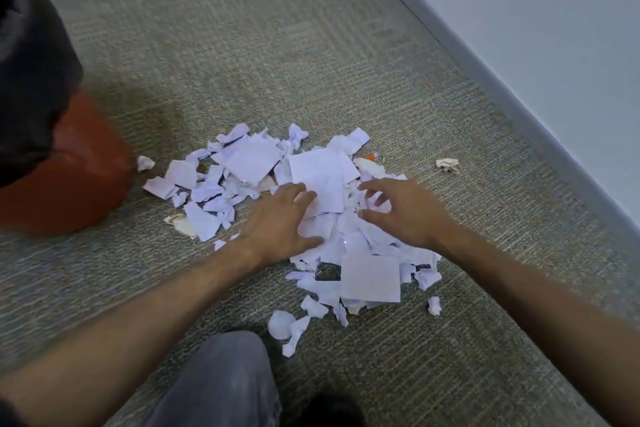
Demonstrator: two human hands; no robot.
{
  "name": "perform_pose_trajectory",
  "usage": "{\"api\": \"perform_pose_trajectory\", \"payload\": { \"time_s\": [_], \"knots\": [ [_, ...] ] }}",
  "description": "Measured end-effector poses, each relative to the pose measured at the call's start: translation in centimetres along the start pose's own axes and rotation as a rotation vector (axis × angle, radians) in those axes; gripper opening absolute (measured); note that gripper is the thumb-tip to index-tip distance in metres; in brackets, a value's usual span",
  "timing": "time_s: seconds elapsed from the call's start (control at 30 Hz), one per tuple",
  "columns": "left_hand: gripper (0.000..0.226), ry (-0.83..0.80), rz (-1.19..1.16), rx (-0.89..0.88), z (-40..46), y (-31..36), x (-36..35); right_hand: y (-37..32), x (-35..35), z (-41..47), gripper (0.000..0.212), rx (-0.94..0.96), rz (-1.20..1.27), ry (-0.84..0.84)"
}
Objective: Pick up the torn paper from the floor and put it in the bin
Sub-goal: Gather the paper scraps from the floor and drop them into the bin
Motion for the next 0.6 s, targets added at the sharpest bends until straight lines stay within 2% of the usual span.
{"api": "perform_pose_trajectory", "payload": {
  "time_s": [0.1,0.17,0.27,0.33,0.4,0.43,0.53,0.6],
  "knots": [
    [0.107,-0.042,0.045,0.035,1.1,1.0,-1.6,3.1,-1.3,0.7,0.053,-0.066,-0.024,-0.062],
    [0.106,-0.053,0.045,0.067,1.7,1.5,-2.4,4.3,-1.8,1.0,0.059,-0.075,-0.061,-0.121],
    [0.086,0.016,0.062,0.072,2.2,2.0,-3.0,5.2,-2.7,1.4,0.071,-0.054,-0.122,-0.201],
    [0.06,0.102,0.03,0.04,2.3,2.4,-3.1,5.3,-3.7,1.6,0.076,-0.043,-0.148,-0.238],
    [0.03,0.16,0.012,0.039,2.2,2.4,-2.8,5.2,-4.4,2.0,0.069,-0.034,-0.186,-0.252],
    [0.022,0.151,0.038,0.041,2.2,2.4,-2.6,4.9,-4.6,2.2,0.061,-0.028,-0.191,-0.249],
    [0.021,0.123,0.122,0.058,2.2,2.3,-2.3,4.4,-4.8,2.5,0.034,-0.007,-0.165,-0.24],
    [0.024,0.126,0.126,0.108,1.8,2.0,-2.3,4.2,-4.5,2.2,0.031,0.003,-0.162,-0.232]
  ]
}}
Point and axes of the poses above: each hand's wrist, its own z-axis towards the middle knuckle, its own x-axis out of the back of the hand, y = z × x, the point moved 5 cm from there along z, towards the middle knuckle, and after that the axes turned 9 degrees about z, right-handed, at the moved point
